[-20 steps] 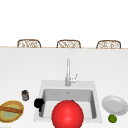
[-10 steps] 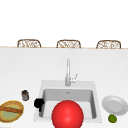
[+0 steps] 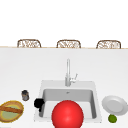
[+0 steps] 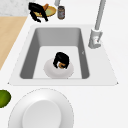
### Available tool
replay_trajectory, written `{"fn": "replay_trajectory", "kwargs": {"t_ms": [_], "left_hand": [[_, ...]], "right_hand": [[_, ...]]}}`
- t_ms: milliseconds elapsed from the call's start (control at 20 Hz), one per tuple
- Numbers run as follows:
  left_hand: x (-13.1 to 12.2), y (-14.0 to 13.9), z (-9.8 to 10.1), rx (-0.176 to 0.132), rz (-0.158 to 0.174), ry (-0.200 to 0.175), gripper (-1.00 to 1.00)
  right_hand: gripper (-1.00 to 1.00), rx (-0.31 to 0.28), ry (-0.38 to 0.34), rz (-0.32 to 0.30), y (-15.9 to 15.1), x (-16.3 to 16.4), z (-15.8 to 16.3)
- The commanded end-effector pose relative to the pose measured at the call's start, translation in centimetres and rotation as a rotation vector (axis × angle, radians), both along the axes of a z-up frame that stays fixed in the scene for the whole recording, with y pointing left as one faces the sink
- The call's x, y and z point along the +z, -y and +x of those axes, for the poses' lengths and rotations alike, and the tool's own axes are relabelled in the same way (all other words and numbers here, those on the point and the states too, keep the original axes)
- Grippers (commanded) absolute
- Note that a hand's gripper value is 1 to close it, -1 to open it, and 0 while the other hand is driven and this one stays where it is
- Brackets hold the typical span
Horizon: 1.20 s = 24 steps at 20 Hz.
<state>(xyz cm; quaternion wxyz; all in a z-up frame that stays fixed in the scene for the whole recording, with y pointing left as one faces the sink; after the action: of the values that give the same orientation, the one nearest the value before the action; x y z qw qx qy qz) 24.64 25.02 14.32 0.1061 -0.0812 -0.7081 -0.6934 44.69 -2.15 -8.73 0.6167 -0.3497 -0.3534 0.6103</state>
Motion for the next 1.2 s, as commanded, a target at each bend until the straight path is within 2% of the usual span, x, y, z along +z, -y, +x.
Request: {"fn": "replay_trajectory", "kwargs": {"t_ms": [0,250,600,800,850,900,1050,1150], "left_hand": [[0.0,0.0,0.0,0.000,0.000,0.000,0.00],[0.0,0.0,0.0,0.000,0.000,0.000,0.00],[0.0,0.0,0.0,0.000,0.000,0.000,0.00],[0.0,0.0,0.0,0.000,0.000,0.000,0.00],[0.0,0.0,0.0,0.000,0.000,0.000,0.00],[0.0,0.0,0.0,0.000,0.000,0.000,0.00],[0.0,0.0,0.0,0.000,0.000,0.000,0.00],[0.0,0.0,0.0,0.000,0.000,0.000,0.00]], "right_hand": [[-1.00,0.000,0.041,0.000,0.0,0.2,-1.1],[-1.00,0.034,-0.029,-0.016,0.4,3.5,-0.4],[-1.00,0.051,-0.044,-0.013,1.7,6.8,0.3],[-1.00,0.071,-0.034,0.016,2.7,7.3,-0.1],[-1.00,0.035,-0.032,0.000,1.9,7.1,0.2],[-1.00,0.037,-0.023,-0.002,2.1,7.2,0.4],[-1.00,0.061,0.053,-0.006,3.5,9.4,0.4],[-1.00,0.084,0.072,0.000,4.0,10.4,0.2]]}}
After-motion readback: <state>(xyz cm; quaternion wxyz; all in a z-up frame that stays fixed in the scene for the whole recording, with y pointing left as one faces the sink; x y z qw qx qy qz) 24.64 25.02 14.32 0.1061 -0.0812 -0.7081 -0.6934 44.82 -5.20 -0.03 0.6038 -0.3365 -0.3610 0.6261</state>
